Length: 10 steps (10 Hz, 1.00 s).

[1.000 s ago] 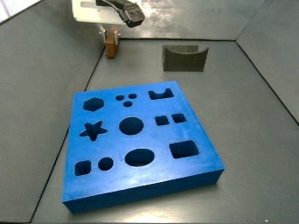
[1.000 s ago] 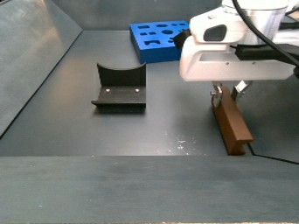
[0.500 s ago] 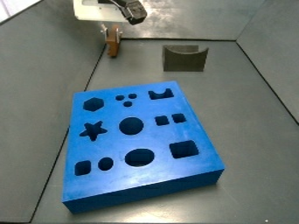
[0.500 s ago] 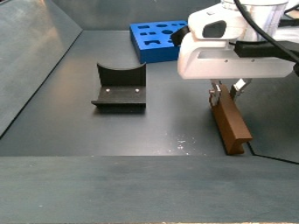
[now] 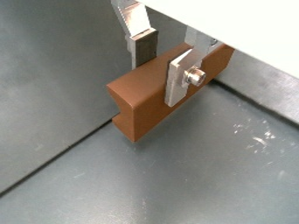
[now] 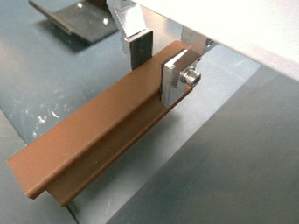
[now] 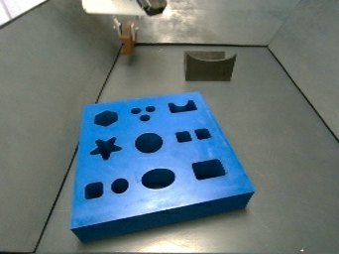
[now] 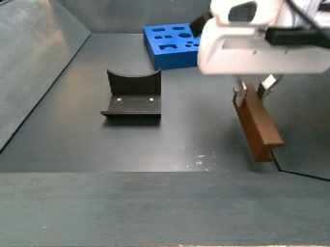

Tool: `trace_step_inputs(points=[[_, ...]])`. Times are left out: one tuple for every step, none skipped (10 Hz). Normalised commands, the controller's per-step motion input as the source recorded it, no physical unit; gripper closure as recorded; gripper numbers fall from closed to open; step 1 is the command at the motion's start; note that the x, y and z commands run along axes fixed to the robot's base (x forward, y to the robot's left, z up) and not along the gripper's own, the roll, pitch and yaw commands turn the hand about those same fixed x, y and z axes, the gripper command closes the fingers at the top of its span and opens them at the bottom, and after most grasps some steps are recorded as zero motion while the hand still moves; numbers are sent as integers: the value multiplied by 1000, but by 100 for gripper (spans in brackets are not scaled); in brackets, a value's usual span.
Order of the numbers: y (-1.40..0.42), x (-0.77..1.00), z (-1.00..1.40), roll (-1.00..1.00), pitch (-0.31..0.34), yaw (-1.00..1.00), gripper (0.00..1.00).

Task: Pick up the arch object. Move up. Place the arch object on the fixture. Regrasp the arch object. Rotate the arch object. Move to above the board. Insert the arch object.
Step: Move up, then place the arch object on the fixture.

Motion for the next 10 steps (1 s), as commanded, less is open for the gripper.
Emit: trace_step_inputs(points=[[-3,-29,375,72,51,-5,100],[4,-35,256,93,54,-12,100],[5,-38,178,104,58,-13,100],[0,0,1000,0,0,0,100],[-2,-15,1000,-6,25,9,100],[4,-21,1000,5,34,7,100],[7,-26,1000,14,42,4,100],[12,-28,1000,38,53,-6,100],[16,-26,893,55,59,-8,100],[13,-23,730,69,70,1,100]])
